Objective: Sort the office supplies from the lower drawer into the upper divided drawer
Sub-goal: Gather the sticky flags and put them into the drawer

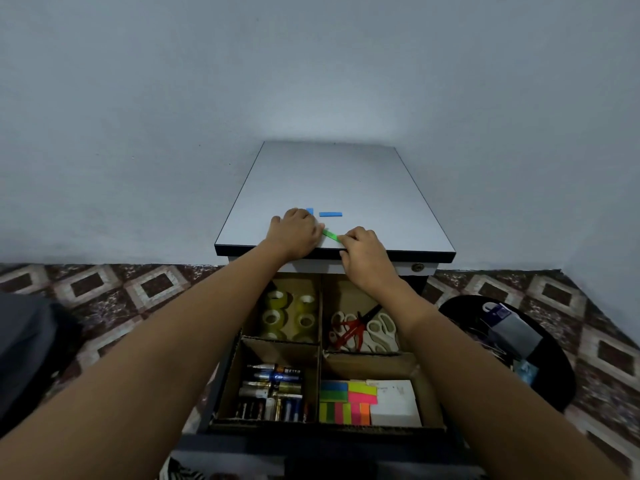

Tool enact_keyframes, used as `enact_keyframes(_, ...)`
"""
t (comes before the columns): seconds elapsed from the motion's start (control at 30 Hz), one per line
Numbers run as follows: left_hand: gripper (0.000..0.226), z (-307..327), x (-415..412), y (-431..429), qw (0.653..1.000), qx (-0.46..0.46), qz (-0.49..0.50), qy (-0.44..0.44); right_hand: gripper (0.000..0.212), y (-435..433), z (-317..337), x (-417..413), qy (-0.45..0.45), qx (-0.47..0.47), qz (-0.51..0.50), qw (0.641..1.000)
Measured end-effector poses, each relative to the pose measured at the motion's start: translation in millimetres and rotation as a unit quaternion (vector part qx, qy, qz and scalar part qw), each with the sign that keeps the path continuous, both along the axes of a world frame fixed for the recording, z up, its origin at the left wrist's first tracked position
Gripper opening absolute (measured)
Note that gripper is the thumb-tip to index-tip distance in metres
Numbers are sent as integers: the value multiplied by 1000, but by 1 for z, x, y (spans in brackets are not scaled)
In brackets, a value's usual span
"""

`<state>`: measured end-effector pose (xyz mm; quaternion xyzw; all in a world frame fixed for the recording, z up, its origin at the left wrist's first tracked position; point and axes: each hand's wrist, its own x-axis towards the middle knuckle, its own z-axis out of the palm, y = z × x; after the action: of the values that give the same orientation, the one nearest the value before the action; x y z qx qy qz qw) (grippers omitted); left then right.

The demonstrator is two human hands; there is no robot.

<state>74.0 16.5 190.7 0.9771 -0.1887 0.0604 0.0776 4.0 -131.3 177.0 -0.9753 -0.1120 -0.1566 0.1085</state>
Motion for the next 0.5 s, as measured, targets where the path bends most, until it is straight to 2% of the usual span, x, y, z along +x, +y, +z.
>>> enact_keyframes(0.13,43,-9,-17,8,996,26,-31,-78,33,1,-2,-2,-12,-4,0,1000)
enact_keyframes(0.23,43,-21,-32,19,986,12,-56,-158,25,1,-5,-6,-41,-6,-3,999)
enact_keyframes(0.33,35,-30,-41,27,974,22,-83,-208,19,0,-4,-8,-60,-4,1,998)
enact_keyframes(0.5,19,-39,-47,28,950,-4,-74,-304,21,-3,-2,-16,-91,85,-6,992)
